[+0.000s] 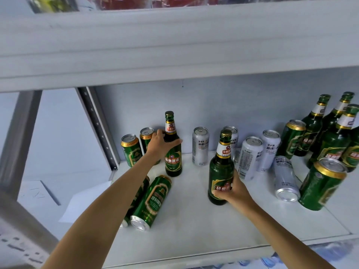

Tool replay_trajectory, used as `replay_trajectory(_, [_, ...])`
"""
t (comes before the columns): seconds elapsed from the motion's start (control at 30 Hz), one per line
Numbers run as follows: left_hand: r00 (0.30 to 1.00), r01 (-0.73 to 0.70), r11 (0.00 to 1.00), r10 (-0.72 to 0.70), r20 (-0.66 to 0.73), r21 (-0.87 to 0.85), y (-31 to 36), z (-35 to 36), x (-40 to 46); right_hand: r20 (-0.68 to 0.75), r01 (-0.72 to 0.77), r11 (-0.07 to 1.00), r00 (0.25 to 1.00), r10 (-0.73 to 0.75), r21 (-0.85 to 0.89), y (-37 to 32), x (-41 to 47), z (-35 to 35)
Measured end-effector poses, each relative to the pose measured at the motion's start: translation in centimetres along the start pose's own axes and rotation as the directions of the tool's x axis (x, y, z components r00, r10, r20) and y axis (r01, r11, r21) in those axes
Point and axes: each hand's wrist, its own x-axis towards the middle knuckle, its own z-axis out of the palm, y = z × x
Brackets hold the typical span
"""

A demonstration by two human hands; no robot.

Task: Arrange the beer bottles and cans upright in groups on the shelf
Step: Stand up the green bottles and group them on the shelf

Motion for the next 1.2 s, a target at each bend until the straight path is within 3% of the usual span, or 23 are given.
replay_trajectory(0.13, [0.997, -0.068, 0.96, 0.072, 0.006, -0.271, 1.6, -1.8, 0.6, 0.019, -0.032, 0.998, 0.999, 0.033, -0.049, 0.1, -0.2, -0.1])
replay_trajectory(0.63, [0.971, -0.218, 0.931, 0.237, 0.033, -0.293, 6.9, -1.6, -3.7, -0.178, -0.087, 0.994, 0.981, 0.076, -0.06, -0.4, -5.1, -3.8])
replay_trajectory(0.87, [0.929, -0.321, 0.901, 0.359, 0.087, -0.29, 12.5, 2.2, -11.2, -0.164, -0.06, 0.993, 0.986, 0.044, -0.1, 0.5, -11.9, -12.0])
replay_trajectory(1.2, [0.9, -0.35, 0.854, 0.421, 0.115, -0.385, 25.3, 12.1, -24.1, -0.16, -0.082, 0.985, 0.985, 0.057, -0.153, 2.5, -22.4, -31.1])
